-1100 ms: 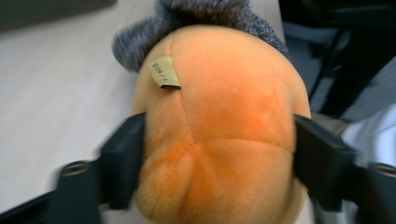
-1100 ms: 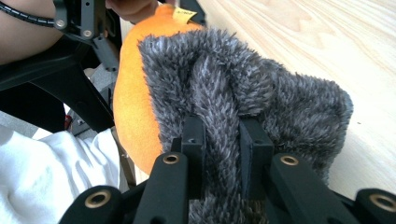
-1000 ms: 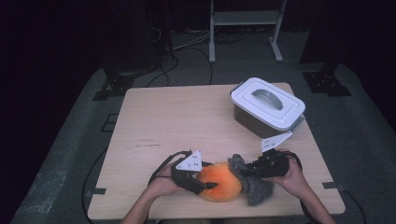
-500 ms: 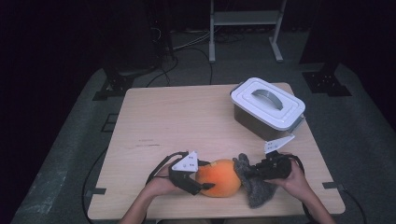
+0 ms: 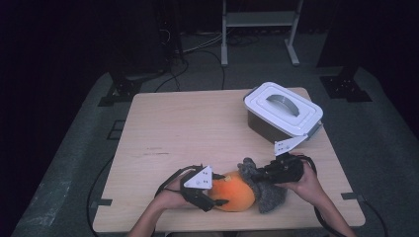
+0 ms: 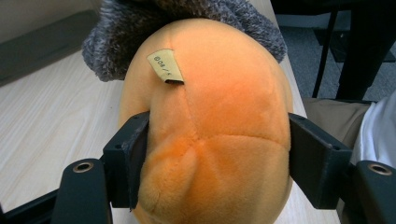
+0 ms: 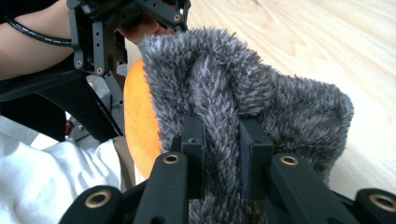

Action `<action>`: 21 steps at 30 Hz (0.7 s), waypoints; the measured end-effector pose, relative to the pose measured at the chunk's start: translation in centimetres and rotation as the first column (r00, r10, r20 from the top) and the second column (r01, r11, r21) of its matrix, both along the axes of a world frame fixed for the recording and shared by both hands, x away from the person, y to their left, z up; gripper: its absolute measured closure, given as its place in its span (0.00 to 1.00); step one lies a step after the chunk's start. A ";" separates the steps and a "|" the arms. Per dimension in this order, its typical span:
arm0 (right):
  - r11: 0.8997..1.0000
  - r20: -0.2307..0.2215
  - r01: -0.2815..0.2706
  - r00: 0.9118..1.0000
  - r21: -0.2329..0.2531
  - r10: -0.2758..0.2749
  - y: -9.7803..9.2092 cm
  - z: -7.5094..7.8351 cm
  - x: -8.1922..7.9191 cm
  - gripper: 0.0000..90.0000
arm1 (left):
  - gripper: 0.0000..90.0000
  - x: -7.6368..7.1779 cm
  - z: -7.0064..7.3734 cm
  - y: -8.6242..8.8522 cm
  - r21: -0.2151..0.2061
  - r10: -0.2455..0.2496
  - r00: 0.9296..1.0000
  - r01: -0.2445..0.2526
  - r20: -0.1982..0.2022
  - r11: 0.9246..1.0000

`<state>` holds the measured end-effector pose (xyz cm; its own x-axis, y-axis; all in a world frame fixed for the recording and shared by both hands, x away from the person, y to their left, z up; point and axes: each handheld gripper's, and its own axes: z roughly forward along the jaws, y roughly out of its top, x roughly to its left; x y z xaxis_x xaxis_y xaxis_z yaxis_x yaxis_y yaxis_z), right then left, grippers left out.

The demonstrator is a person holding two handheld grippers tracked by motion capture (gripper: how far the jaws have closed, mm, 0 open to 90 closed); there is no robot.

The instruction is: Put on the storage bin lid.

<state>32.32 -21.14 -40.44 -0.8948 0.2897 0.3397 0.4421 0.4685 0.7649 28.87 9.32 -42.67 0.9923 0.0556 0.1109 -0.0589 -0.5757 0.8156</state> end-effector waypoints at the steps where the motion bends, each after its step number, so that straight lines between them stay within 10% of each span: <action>1: 1.000 -0.011 -0.003 1.000 0.002 0.003 0.1 -0.2 0.1 0.83 | 0.32 0.0 -0.1 0.1 -0.004 -0.001 1.000 0.001 -0.004 1.000; 13: 0.998 -0.087 0.027 0.996 -0.064 -0.032 -2.7 -3.1 -0.7 0.83 | 0.32 -0.1 0.1 -0.5 -0.008 -0.014 1.000 0.014 0.003 1.000; 21: 1.000 -0.020 0.010 1.000 -0.017 -0.010 -1.8 -0.2 -0.4 0.83 | 0.31 -0.4 0.2 -0.9 -0.018 -0.049 0.999 0.049 0.009 0.999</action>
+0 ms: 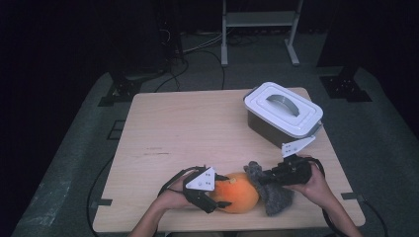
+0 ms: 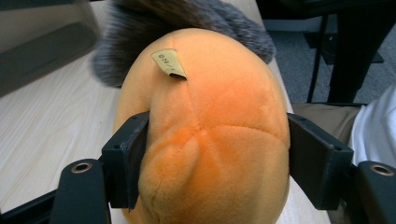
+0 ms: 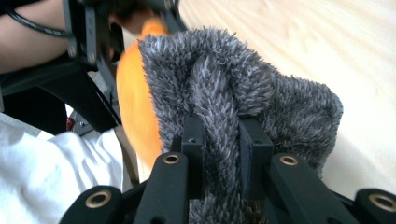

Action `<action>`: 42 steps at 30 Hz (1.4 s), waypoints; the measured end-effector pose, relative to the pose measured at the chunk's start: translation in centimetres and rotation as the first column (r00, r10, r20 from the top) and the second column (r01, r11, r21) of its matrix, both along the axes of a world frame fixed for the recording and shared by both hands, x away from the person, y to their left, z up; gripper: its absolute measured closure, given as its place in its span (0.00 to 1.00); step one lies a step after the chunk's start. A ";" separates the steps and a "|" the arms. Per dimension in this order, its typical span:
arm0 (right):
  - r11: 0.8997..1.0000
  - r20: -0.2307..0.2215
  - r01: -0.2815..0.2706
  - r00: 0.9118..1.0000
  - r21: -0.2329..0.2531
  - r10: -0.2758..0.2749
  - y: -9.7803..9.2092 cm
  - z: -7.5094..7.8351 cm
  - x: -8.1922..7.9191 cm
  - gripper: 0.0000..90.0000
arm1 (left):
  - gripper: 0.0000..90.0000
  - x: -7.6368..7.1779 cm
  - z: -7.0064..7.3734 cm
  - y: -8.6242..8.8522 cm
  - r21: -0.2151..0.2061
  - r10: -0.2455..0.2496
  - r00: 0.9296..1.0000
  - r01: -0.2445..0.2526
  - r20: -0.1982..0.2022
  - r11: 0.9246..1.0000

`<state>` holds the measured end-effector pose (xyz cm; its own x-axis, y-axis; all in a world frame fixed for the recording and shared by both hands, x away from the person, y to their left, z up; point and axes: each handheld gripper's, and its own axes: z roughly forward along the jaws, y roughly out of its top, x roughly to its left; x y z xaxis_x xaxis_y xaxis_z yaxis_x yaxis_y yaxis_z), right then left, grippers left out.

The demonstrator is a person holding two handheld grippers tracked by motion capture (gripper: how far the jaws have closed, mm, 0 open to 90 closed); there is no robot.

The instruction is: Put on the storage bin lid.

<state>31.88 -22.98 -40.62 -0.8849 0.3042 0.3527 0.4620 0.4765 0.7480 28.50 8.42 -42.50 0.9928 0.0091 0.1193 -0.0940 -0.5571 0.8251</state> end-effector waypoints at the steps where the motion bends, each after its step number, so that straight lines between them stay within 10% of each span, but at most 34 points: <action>1: 1.000 0.000 0.000 1.000 0.000 0.000 0.0 0.0 0.0 0.83 | 0.31 0.0 0.0 0.0 0.000 0.000 1.000 0.000 0.000 1.000; 12: 1.000 -0.037 -0.017 0.999 0.009 0.018 0.7 -1.3 0.1 0.83 | 0.23 0.5 0.2 0.4 -0.051 0.015 0.996 -0.019 -0.093 0.999; 42: 0.997 -0.069 0.010 0.998 -0.074 -0.015 -1.1 -3.3 -0.5 0.83 | 0.37 1.6 -0.5 2.3 -0.057 0.029 0.990 -0.038 -0.139 0.998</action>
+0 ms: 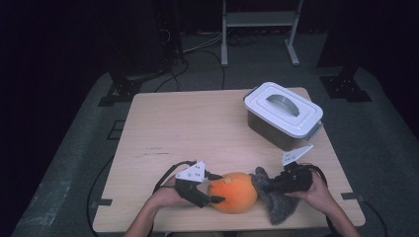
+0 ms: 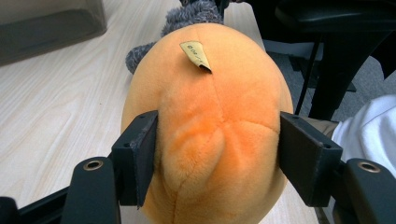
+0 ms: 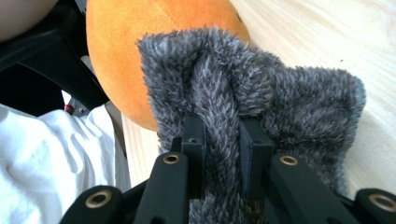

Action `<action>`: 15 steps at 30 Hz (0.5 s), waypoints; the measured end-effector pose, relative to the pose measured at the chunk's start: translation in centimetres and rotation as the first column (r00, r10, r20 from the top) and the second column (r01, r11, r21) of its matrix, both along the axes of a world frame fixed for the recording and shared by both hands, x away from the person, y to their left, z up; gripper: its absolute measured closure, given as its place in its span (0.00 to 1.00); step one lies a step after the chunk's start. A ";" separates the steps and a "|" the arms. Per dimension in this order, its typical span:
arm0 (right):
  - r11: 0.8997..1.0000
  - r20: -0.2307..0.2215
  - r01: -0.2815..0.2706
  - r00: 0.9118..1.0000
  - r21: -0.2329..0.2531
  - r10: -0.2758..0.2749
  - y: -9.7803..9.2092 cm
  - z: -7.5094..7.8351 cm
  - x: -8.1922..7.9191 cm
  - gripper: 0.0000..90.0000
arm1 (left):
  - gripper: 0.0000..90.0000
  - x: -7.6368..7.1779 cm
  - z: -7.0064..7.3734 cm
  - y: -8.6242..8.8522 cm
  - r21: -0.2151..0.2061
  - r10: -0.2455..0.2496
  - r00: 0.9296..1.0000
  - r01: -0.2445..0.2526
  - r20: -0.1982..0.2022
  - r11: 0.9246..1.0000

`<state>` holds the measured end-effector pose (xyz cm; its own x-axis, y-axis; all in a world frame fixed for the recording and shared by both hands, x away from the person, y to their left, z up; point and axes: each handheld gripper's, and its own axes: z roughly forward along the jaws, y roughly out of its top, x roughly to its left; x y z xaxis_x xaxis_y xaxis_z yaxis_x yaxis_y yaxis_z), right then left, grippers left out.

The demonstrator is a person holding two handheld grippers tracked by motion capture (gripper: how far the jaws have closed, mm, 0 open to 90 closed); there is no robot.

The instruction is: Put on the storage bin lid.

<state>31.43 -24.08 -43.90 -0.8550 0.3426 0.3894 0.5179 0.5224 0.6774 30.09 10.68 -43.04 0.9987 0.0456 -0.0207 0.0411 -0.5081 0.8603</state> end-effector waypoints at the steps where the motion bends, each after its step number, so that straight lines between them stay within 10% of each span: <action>1: 1.000 0.000 0.000 1.000 0.000 0.000 0.0 0.0 0.0 0.83 | 0.37 0.0 0.0 0.0 0.000 0.000 1.000 0.000 0.000 1.000; 15: 0.990 0.133 -0.135 0.983 0.034 0.129 5.4 6.5 0.2 0.83 | 0.38 -1.2 1.6 -2.8 0.057 -0.008 0.995 0.003 0.096 0.998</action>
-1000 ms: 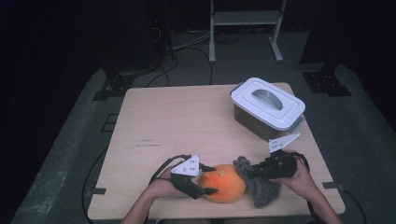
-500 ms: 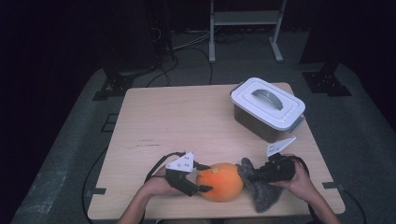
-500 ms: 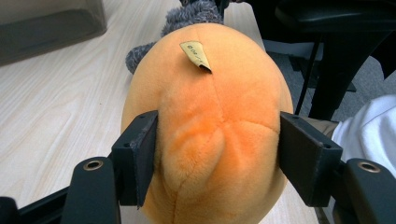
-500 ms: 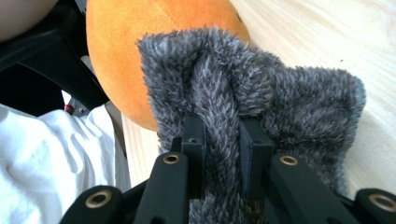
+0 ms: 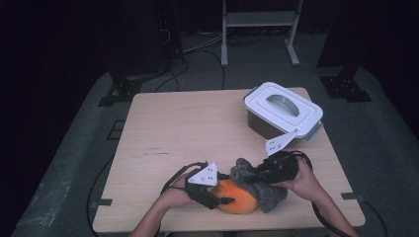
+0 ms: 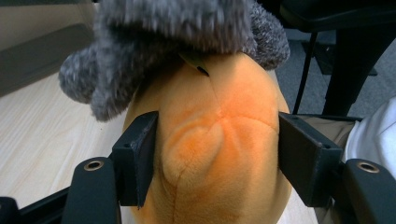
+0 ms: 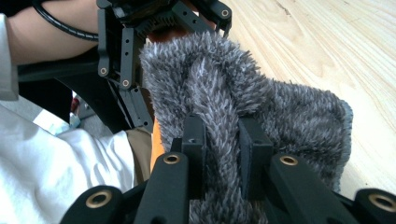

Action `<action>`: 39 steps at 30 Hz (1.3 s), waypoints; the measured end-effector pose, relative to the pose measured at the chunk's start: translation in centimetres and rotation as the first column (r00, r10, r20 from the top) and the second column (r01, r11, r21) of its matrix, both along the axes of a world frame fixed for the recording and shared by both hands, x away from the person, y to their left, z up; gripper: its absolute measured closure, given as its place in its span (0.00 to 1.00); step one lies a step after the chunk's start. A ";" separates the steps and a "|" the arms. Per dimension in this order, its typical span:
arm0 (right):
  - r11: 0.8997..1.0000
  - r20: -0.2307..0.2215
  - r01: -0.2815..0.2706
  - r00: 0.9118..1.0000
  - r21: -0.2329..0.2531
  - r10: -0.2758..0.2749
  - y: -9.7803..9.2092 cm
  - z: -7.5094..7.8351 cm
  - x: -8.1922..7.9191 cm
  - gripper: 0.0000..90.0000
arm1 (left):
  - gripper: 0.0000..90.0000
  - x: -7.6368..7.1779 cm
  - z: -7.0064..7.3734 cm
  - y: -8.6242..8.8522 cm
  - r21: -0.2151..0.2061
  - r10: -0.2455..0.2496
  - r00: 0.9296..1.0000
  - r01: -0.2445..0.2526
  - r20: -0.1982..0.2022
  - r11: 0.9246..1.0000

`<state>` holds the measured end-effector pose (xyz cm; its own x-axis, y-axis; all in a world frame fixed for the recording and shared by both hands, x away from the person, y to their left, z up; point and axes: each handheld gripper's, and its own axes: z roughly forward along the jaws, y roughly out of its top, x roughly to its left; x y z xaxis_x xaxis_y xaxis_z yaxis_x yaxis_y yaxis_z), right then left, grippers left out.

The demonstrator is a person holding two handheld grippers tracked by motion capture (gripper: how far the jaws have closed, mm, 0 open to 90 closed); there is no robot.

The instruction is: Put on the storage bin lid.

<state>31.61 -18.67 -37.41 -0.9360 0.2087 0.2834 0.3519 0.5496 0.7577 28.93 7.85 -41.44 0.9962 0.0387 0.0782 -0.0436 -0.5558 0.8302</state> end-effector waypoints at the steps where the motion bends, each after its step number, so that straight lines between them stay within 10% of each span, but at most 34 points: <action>1: 1.000 0.002 -0.002 1.000 -0.008 0.002 0.2 0.0 0.0 0.83 | 0.38 0.0 0.0 0.1 0.000 0.005 1.000 -0.005 -0.005 1.000; 15: 0.996 -0.066 0.083 0.994 -0.043 -0.086 -3.9 -2.4 -0.2 0.83 | 0.38 0.1 -0.1 -0.3 -0.033 0.022 1.000 -0.023 -0.021 0.999; 24: 1.000 -0.010 0.007 1.000 -0.022 -0.007 -0.9 0.0 -0.4 0.83 | 0.34 -0.5 0.2 -1.3 -0.030 0.026 1.000 -0.025 0.013 0.999; 30: 0.999 -0.038 0.025 0.999 -0.020 -0.026 -1.3 -1.4 -0.2 0.83 | 0.15 0.0 -0.6 -0.9 -0.019 0.041 0.998 -0.042 -0.048 0.999; 39: 0.997 -0.077 0.074 0.994 -0.006 -0.075 -3.8 -3.2 -0.5 0.83 | 0.24 0.6 -1.4 -0.1 -0.055 0.037 0.994 -0.043 -0.103 0.998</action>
